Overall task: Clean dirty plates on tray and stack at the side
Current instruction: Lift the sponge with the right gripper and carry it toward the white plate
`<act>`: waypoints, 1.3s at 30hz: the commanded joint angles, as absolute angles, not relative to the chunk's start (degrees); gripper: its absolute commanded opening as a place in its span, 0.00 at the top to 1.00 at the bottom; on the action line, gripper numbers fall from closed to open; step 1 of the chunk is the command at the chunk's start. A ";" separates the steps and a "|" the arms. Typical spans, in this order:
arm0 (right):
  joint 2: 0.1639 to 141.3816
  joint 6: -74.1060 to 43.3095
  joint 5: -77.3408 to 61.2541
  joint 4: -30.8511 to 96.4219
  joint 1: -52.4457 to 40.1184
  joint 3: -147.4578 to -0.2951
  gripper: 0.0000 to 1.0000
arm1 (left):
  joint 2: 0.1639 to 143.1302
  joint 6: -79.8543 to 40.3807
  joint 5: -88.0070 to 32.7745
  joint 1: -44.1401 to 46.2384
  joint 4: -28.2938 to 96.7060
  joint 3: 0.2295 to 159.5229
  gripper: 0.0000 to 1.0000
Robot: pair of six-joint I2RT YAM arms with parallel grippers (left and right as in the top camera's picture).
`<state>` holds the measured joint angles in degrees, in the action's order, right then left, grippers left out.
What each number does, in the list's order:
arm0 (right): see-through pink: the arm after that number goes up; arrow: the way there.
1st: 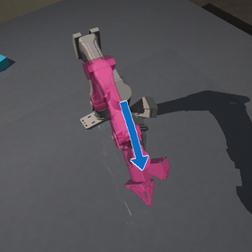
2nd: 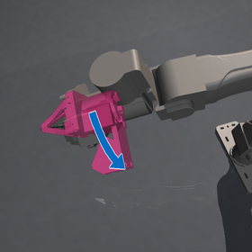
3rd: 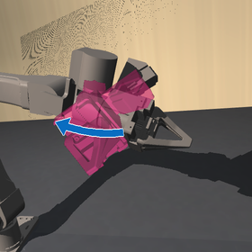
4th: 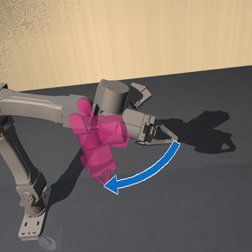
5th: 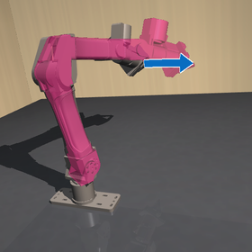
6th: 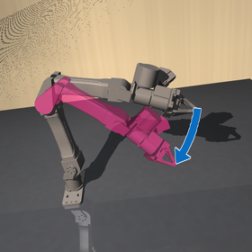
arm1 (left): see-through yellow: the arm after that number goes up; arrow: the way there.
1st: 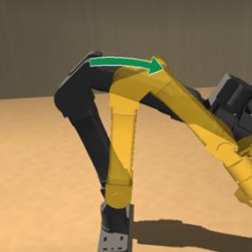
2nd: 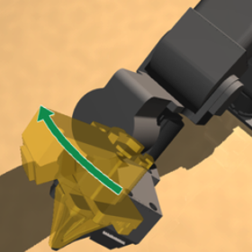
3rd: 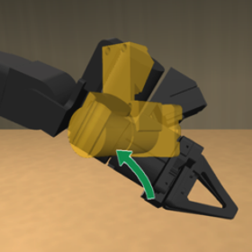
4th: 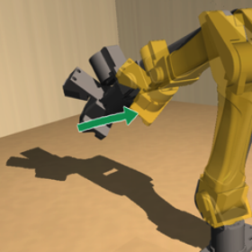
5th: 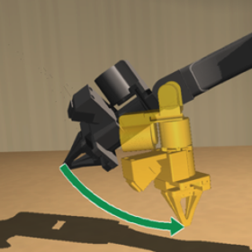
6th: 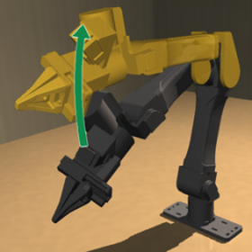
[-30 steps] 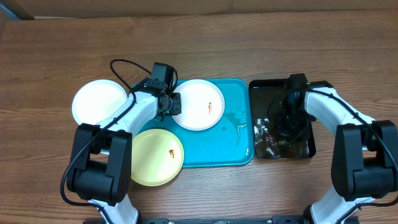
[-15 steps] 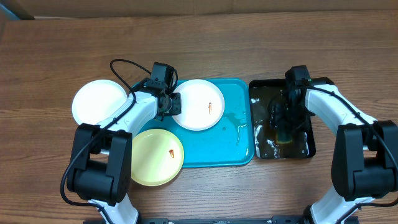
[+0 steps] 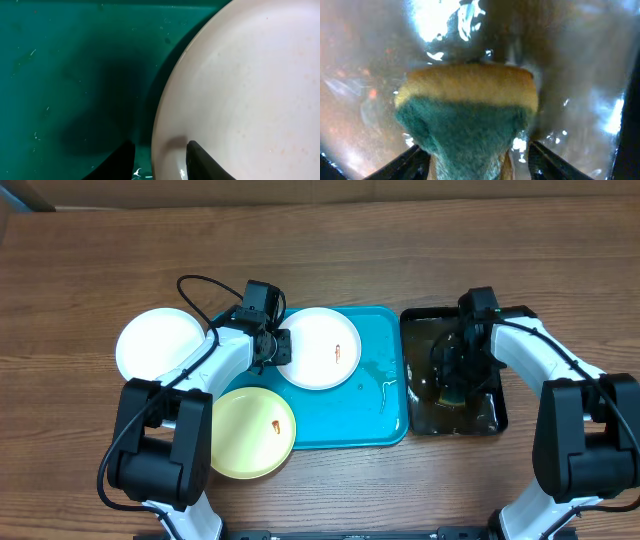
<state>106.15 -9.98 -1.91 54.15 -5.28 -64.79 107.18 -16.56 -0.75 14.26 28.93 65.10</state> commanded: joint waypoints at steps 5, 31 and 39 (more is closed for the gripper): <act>106.43 -10.50 -1.32 54.33 -5.08 -64.12 0.96 | 108.36 -17.17 -1.45 14.33 29.10 64.71 0.65; 106.43 -11.40 2.07 69.36 -5.13 -77.23 0.96 | 108.36 -14.61 -6.66 15.46 29.56 64.71 0.87; 106.43 -3.14 3.77 70.17 -5.30 -77.23 0.96 | 108.33 -14.57 -5.17 15.31 24.80 64.73 0.93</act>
<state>106.67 -6.37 2.09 70.39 -5.30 -76.51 107.48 -14.79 -5.32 15.03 26.37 64.95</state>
